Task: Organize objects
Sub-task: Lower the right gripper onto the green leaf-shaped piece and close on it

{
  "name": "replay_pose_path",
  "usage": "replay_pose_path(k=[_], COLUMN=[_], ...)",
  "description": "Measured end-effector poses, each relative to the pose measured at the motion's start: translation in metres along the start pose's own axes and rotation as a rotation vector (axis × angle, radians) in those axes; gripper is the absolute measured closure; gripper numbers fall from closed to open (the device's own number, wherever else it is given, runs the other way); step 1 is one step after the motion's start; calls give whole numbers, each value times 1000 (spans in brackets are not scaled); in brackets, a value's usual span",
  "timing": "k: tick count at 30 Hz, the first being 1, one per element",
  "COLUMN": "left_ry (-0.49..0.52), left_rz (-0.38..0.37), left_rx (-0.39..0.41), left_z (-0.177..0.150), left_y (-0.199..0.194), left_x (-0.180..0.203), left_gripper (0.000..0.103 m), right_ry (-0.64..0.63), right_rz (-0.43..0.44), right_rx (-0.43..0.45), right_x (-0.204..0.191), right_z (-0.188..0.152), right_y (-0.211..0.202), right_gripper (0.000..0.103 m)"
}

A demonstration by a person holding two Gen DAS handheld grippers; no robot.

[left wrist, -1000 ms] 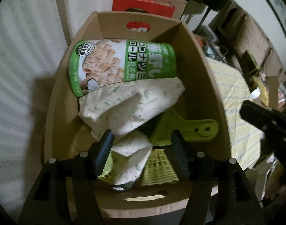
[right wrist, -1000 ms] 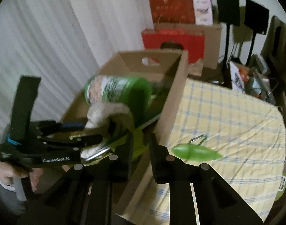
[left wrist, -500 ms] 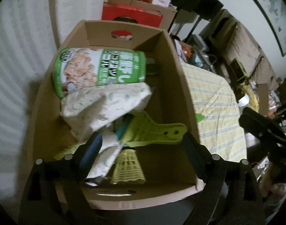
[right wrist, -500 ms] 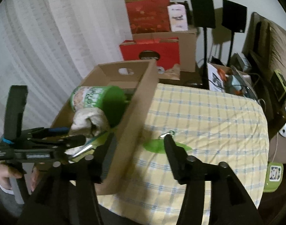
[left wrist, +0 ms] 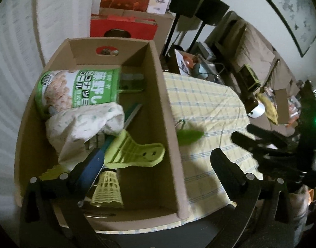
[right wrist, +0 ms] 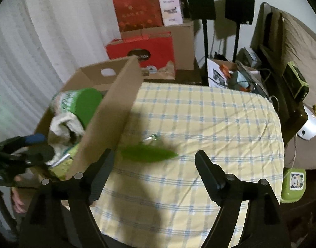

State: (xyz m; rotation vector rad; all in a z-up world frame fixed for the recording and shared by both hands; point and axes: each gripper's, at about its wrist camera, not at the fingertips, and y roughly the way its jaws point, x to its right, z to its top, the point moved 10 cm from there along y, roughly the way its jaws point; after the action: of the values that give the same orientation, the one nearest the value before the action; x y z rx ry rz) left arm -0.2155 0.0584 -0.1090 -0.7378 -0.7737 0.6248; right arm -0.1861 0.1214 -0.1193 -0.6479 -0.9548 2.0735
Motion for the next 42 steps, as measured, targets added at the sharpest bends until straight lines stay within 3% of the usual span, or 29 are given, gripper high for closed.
replay_pose_path(k=[12, 28, 39, 42], left_ry=[9, -29, -59, -61], left_rz=[25, 2, -19, -19], left_rx=[-12, -40, -40, -46], left_z=[15, 23, 25, 24], left_y=[14, 30, 28, 30], left_x=[9, 4, -6, -8], left_gripper=[0, 0, 0, 0], right_ry=[-13, -435, -553, -599], right_rz=[31, 57, 145, 134], right_rx=[-93, -113, -191, -216], right_x=[15, -24, -36, -37], right_z=[-9, -21, -36, -41], right_y=[50, 103, 127, 135], right_gripper=[13, 13, 13, 13])
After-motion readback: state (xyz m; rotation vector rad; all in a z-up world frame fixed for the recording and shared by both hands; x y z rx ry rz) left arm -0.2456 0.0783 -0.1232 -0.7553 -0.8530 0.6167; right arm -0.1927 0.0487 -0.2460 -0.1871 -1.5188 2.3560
